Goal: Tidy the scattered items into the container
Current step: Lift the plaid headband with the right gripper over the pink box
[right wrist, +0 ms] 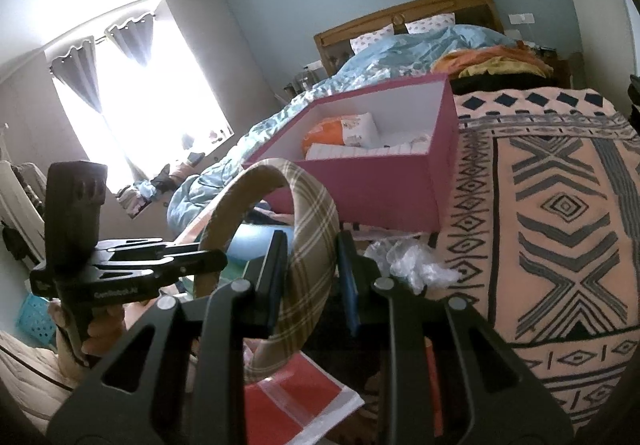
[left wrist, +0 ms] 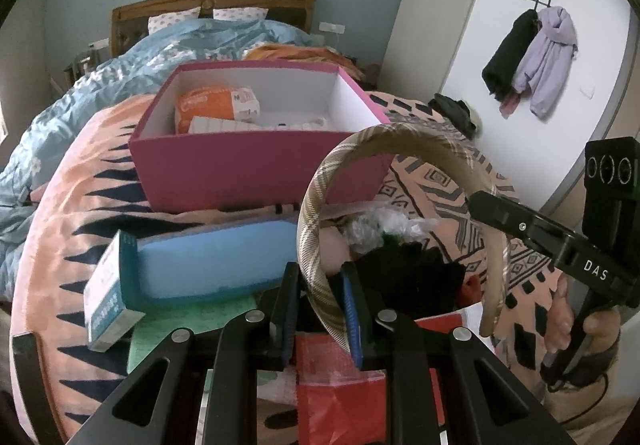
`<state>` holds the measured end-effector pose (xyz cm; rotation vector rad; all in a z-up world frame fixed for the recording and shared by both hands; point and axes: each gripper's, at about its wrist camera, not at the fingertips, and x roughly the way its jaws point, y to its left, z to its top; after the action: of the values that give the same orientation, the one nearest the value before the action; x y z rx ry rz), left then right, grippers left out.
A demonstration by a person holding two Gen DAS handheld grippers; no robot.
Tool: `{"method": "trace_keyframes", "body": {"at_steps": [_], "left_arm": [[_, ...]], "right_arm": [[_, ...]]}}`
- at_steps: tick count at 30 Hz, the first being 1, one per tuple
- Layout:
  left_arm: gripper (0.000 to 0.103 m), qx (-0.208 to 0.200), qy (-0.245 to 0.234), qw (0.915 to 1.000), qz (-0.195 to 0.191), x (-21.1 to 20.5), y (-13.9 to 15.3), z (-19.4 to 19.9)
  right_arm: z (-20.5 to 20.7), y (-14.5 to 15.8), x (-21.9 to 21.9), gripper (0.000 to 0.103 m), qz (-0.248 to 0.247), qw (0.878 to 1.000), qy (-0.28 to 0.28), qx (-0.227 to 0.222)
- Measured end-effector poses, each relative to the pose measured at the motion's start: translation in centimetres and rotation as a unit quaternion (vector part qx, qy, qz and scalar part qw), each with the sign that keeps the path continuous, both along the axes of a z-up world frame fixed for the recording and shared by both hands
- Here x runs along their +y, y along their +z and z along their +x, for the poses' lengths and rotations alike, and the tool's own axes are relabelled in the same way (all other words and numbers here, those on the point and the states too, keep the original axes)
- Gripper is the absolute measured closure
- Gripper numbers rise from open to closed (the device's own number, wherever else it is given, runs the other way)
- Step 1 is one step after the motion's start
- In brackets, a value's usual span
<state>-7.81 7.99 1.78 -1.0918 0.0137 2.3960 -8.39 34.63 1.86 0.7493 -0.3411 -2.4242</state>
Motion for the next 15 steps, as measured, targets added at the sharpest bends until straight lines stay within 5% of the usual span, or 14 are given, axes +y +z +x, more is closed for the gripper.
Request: {"method": "trace_keyframes", "body": {"at_steps": [15], "left_arm": [[0.083,0.040,0.006,0.9991,-0.011,-0.3,3.2,-0.8]], "right_arm": [[-1.0,3.4,-0.7,0.075,0.010,0.999,0.010,0.042]]}}
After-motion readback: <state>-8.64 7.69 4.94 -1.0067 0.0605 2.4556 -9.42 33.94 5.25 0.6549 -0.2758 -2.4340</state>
